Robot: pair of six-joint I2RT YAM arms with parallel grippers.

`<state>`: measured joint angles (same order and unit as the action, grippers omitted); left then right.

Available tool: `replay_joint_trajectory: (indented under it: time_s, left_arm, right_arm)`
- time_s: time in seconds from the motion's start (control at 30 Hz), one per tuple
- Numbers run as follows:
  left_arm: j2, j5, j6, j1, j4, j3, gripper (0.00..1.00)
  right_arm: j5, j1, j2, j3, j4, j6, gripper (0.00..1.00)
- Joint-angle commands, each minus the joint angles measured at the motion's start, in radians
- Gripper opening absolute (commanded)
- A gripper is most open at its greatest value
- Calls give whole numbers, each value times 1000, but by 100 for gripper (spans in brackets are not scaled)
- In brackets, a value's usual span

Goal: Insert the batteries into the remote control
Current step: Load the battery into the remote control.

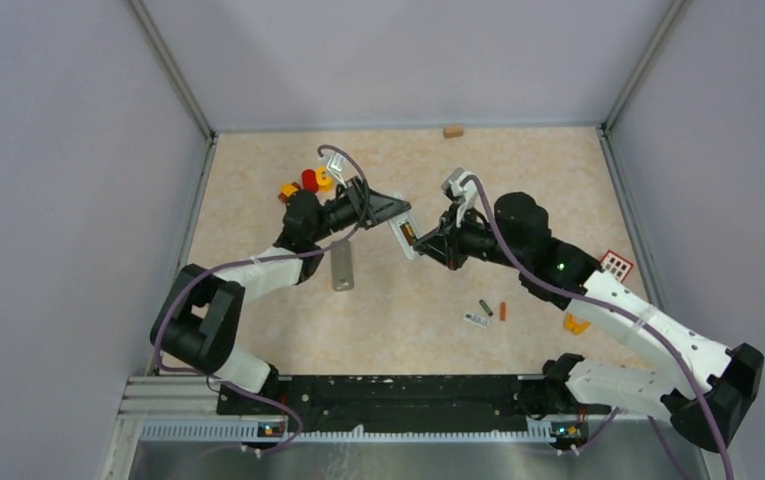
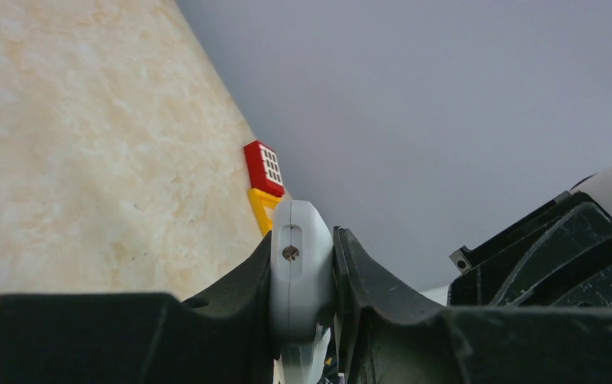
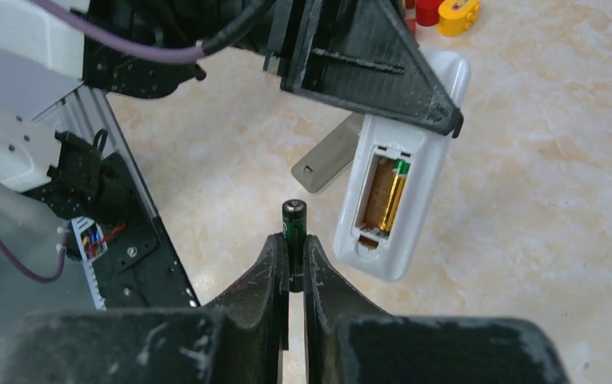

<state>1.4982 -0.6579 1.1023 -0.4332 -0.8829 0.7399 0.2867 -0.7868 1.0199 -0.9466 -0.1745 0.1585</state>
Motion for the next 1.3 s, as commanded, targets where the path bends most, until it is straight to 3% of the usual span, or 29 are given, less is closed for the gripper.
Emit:
replay_joint_trajectory:
  time_s: [0.0, 0.2, 0.53, 0.93, 1.27]
  left_arm:
    - [43, 19, 105, -40, -266, 31, 0]
    - [124, 57, 228, -76, -361, 45, 0]
    - [177, 65, 305, -85, -290, 79, 0]
    - [223, 39, 360, -95, -300, 104, 0]
    - [242, 26, 391, -100, -280, 121, 0]
  right_arm:
    - [-139, 3, 66, -205, -253, 69, 0]
    - [-258, 1, 193, -415, -549, 231, 0]
    - [-343, -4, 305, -532, -703, 222, 2]
    - [-367, -8, 335, -517, -650, 179, 5]
    - [-360, -14, 354, -493, -633, 158, 13]
